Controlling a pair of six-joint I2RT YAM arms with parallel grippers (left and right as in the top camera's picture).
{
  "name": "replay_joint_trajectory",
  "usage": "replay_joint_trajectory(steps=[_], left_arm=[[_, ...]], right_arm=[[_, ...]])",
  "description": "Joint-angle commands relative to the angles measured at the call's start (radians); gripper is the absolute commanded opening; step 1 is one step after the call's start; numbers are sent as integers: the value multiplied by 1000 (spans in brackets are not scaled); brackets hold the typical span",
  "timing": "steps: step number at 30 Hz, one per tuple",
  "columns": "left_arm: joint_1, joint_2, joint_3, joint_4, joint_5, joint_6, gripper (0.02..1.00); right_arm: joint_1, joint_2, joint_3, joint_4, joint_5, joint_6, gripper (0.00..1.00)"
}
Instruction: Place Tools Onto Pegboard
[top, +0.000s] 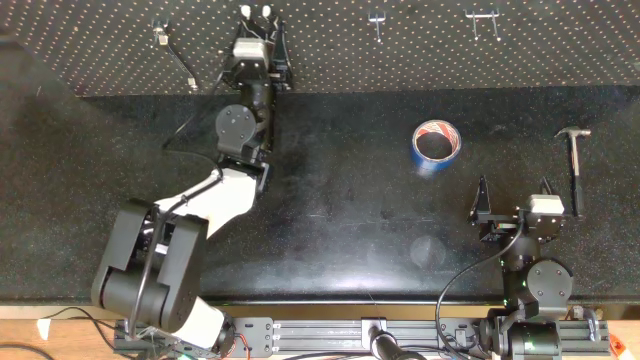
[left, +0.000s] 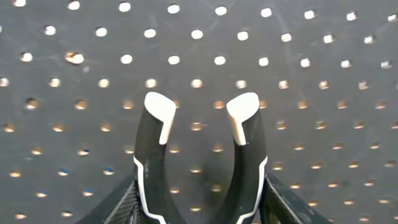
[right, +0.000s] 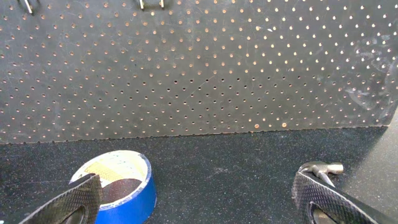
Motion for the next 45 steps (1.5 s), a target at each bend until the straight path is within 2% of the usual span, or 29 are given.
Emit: replay_joint_trajectory(steps=[1,12,22,29,33,45], left_arm=[[-5,3,30,-7,-1,-35,29],[-5,3,30,-144,-44,-35,29],[-13,3,31,-22,-35,-58,27],[-17,3,31,-1,-67,-56,27],[-17,3,30,-29,-110,-4,27],[-17,3,30,-162,-122,-4,27]], right_arm=[[-6,-4,-3,-5,-6,-14,1000],[-6,-4,-3,-5,-6,-14,1000],[-6,-4,-3,-5,-6,-14,1000],[-6,-4,-3,-5,-6,-14,1000],[-6,-4,-3,-5,-6,-14,1000],[-6,-4,-3,-5,-6,-14,1000]])
